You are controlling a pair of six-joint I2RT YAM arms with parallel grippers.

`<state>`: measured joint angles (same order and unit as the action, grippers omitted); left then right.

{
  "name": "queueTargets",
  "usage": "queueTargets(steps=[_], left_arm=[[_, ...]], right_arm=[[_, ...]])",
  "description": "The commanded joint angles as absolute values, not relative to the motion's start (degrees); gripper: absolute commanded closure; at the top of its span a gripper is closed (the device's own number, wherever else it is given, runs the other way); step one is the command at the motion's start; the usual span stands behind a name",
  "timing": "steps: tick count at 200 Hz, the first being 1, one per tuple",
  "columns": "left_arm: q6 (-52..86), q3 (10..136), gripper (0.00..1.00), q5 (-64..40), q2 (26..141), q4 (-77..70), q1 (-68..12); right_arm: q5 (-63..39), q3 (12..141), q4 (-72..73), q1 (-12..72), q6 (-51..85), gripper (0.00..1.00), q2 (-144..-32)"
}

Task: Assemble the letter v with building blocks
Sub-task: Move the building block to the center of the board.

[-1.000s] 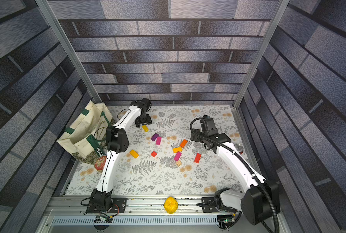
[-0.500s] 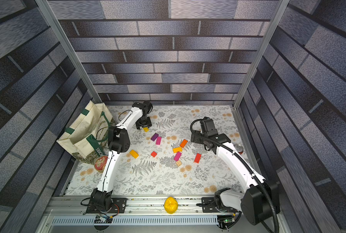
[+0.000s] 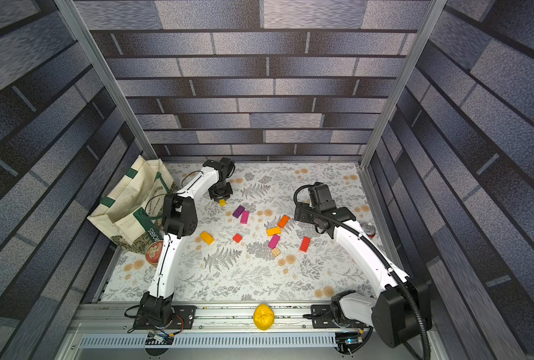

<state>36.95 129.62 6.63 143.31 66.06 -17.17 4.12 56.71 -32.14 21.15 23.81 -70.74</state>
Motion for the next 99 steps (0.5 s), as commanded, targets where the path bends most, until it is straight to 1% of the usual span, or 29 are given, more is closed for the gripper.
queueTargets(steps=[1, 32, 65, 99], left_arm=[[39.2, 122.2, 0.86, 6.4, 137.5, 62.9, -16.9], [42.3, 111.4, 0.9, 6.1, 131.2, 58.1, -16.0], [46.4, 101.5, 0.92, 6.8, 125.7, 53.5, -14.9], [48.2, 97.8, 0.91, 7.7, 123.7, 51.7, -14.5]], right_arm=[[2.3, 57.4, -32.4, 21.7, 24.7, 0.16, -71.8], [1.3, 58.7, -32.0, 22.7, 24.8, 0.17, -73.2], [1.1, 59.2, -31.6, 24.8, 25.8, 0.17, -74.4], [1.3, 59.4, -31.1, 27.3, 27.4, 0.17, -75.8]])
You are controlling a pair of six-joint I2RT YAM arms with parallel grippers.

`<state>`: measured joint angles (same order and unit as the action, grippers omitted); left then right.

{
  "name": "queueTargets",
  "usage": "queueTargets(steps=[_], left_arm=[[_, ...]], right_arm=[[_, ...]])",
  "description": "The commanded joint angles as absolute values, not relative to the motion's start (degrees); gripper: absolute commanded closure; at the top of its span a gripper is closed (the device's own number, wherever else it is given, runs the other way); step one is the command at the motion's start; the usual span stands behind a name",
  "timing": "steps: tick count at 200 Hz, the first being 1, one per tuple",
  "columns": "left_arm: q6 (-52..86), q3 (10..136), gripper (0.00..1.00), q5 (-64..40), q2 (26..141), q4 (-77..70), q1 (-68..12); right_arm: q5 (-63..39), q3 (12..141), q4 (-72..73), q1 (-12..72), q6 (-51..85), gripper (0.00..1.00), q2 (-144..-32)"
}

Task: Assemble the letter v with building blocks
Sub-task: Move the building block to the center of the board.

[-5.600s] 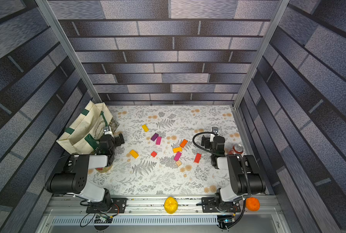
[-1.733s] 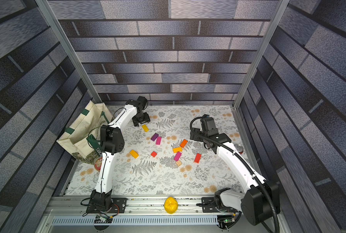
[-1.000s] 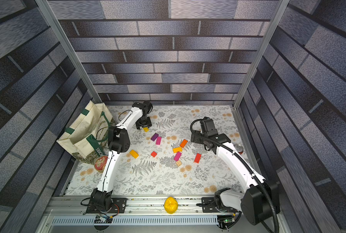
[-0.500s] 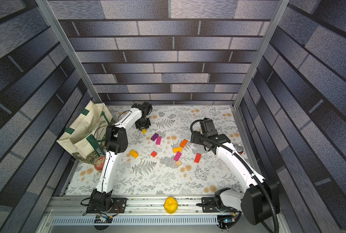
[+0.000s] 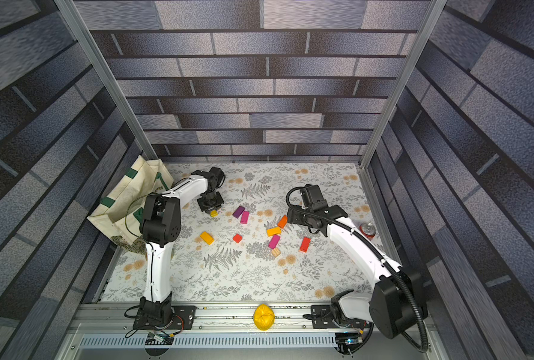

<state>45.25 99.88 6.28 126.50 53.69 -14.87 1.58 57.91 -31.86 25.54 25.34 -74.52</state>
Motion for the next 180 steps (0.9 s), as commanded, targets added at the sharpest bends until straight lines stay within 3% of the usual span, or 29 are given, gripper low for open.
queueTargets(steps=[1, 45, 93, 112, 140, 166, 180], left_arm=[[48.2, 97.8, 0.91, 7.8, 123.7, 51.6, -14.5], [48.6, 98.8, 0.88, 7.8, 124.5, 51.3, -14.4], [48.8, 98.8, 0.7, 7.1, 125.1, 51.3, -14.4], [48.8, 98.3, 0.57, 7.1, 124.7, 51.2, -14.3], [49.2, 96.4, 0.23, 7.3, 122.9, 49.7, -14.4], [49.4, 94.9, 0.12, 6.8, 120.9, 48.2, -14.2], [49.3, 94.7, 0.01, 6.6, 119.7, 48.1, -14.2]], right_arm=[[1.3, 59.3, -31.0, 27.4, 27.5, 0.17, -75.8], [1.8, 59.8, -30.0, 31.2, 29.4, 0.17, -78.0], [2.3, 63.0, -30.0, 33.9, 29.7, 0.17, -80.4], [2.2, 63.8, -30.2, 34.6, 29.6, 0.17, -81.3], [2.0, 64.7, -30.1, 35.4, 29.6, 0.17, -82.0], [1.9, 65.2, -30.0, 36.0, 29.7, 0.17, -82.4], [2.0, 65.6, -30.1, 36.4, 29.7, 0.17, -82.5]])
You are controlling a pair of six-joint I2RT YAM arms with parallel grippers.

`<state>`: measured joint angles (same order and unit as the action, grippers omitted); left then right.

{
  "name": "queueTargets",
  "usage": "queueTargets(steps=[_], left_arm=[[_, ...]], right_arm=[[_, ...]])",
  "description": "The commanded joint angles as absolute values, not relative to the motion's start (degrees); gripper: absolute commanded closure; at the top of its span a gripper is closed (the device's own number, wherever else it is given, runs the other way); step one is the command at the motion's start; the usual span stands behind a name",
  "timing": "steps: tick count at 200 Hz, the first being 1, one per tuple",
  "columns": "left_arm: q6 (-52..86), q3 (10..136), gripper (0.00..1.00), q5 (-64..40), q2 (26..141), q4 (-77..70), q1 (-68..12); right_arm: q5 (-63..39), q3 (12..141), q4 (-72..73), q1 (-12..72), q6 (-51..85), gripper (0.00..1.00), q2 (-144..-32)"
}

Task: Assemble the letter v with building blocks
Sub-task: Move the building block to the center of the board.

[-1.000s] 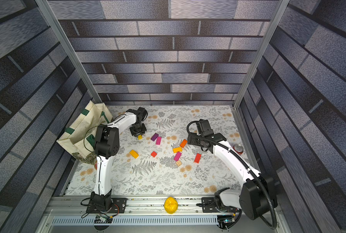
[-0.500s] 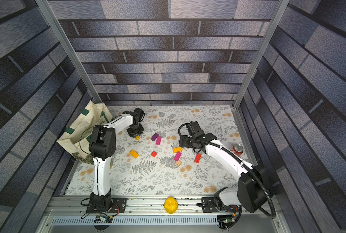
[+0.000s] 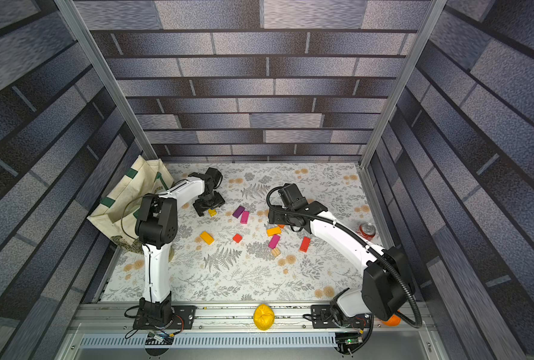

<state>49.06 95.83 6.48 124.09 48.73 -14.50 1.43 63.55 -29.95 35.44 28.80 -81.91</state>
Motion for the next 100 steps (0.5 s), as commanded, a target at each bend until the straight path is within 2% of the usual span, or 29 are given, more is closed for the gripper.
queueTargets(steps=[1, 66, 100], left_arm=[[49.4, 94.7, 0.01, 6.6, 119.6, 48.1, -14.2], [48.7, 92.6, 0.0, 6.1, 109.6, 46.6, -14.0], [43.3, 92.9, 0.0, 0.8, 103.4, 48.2, -11.8]], right_arm=[[2.0, 65.7, -30.1, 36.5, 29.7, 0.17, -82.5], [2.0, 69.5, -31.7, 38.0, 27.4, 0.17, -83.2], [0.9, 73.2, -33.6, 39.7, 25.0, 0.17, -85.0]])
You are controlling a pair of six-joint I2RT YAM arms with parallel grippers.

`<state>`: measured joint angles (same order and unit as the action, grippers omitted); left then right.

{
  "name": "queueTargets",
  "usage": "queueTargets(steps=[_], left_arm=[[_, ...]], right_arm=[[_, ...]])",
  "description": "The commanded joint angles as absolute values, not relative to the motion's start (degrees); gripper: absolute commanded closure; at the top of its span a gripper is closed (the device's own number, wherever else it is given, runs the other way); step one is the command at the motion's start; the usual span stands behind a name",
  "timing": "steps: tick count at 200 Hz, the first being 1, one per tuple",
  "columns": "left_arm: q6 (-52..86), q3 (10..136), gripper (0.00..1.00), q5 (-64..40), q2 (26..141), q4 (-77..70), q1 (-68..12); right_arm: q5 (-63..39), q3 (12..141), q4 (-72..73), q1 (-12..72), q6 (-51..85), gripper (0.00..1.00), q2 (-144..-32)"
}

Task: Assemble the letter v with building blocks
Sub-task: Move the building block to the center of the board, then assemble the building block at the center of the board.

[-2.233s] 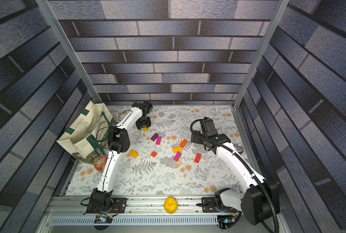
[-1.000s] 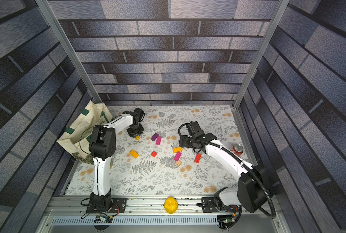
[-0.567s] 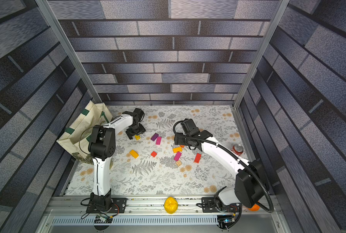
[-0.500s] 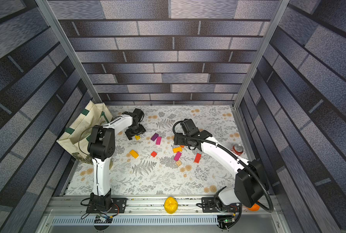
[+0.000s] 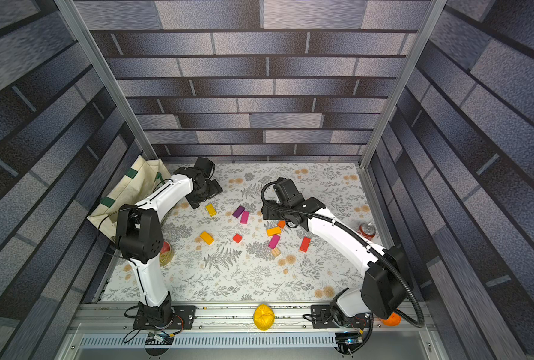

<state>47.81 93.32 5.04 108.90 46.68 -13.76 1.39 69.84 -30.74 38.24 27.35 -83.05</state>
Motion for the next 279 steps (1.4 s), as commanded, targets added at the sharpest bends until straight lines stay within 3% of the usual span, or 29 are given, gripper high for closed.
queueTargets(steps=[1, 43, 76, 172, 279], left_arm=[[43.1, 92.8, 0.0, 0.5, 103.1, 48.2, -11.6], [34.7, 90.1, 0.03, -14.8, 96.8, 49.5, -3.0], [30.3, 86.3, 0.07, -21.1, 92.7, 51.5, 2.8], [28.6, 65.1, 0.1, -21.3, 80.9, 36.5, 10.1], [26.7, 64.7, 0.11, -14.6, 77.1, 38.7, 12.1]], right_arm=[[0.9, 73.2, -33.6, 39.7, 25.0, 0.17, -85.0], [-0.4, 78.6, -34.6, 43.7, 22.9, 0.17, -90.3], [-0.9, 84.3, -35.5, 48.4, 22.0, 0.17, -96.3], [-0.1, 109.1, -47.5, 61.6, 14.8, 0.21, -120.8], [1.0, 123.9, -50.9, 64.4, 11.3, 0.33, -136.1]])
